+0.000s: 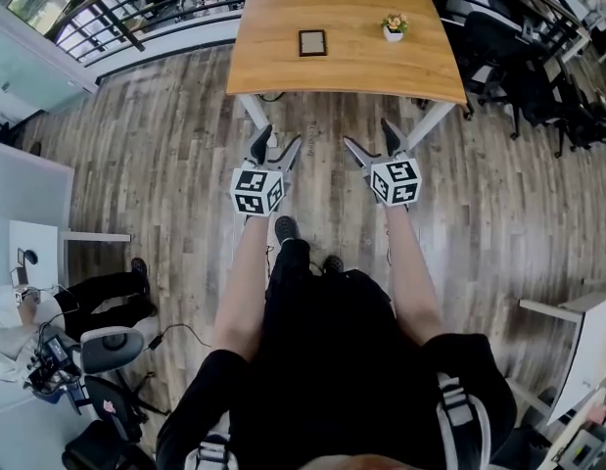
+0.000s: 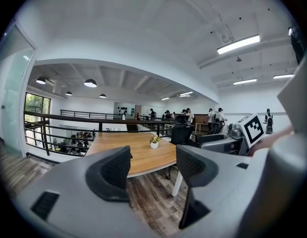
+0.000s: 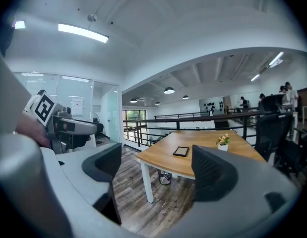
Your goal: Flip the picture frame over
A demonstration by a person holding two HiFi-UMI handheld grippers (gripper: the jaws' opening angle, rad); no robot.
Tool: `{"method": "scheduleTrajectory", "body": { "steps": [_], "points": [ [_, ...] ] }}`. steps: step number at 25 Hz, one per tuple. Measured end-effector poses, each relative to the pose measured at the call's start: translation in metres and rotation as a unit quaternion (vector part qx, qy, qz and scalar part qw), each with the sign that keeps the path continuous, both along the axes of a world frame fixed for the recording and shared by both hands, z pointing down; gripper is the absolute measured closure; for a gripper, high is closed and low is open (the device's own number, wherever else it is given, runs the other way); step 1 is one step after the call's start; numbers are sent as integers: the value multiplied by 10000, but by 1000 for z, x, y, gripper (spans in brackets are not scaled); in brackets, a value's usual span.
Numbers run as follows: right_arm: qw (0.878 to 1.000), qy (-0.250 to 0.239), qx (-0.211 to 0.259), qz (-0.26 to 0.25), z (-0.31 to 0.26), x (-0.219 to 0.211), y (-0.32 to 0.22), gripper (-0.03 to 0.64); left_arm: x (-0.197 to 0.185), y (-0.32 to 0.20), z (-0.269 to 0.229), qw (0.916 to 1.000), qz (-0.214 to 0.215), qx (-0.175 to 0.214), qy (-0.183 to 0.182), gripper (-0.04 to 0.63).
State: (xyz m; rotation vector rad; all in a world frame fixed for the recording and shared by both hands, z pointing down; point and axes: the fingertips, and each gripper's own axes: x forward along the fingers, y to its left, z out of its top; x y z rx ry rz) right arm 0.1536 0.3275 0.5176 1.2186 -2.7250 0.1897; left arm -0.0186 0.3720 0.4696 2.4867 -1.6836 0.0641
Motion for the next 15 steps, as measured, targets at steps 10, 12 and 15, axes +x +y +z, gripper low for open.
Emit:
{"method": "scheduleTrajectory", "body": {
  "steps": [10, 12, 15],
  "points": [
    [9999, 19, -110, 131, 7, -21, -34, 179, -19, -40, 10, 9998, 64, -132, 96, 304],
    [9998, 44, -125, 162, 8, -29, -43, 179, -28, -50, 13, 9997, 87, -181, 104, 304],
    [9997, 56, -133, 192, 8, -41, -59, 181, -42, -67, 15, 9997, 100, -191, 130, 304]
  ]
}}
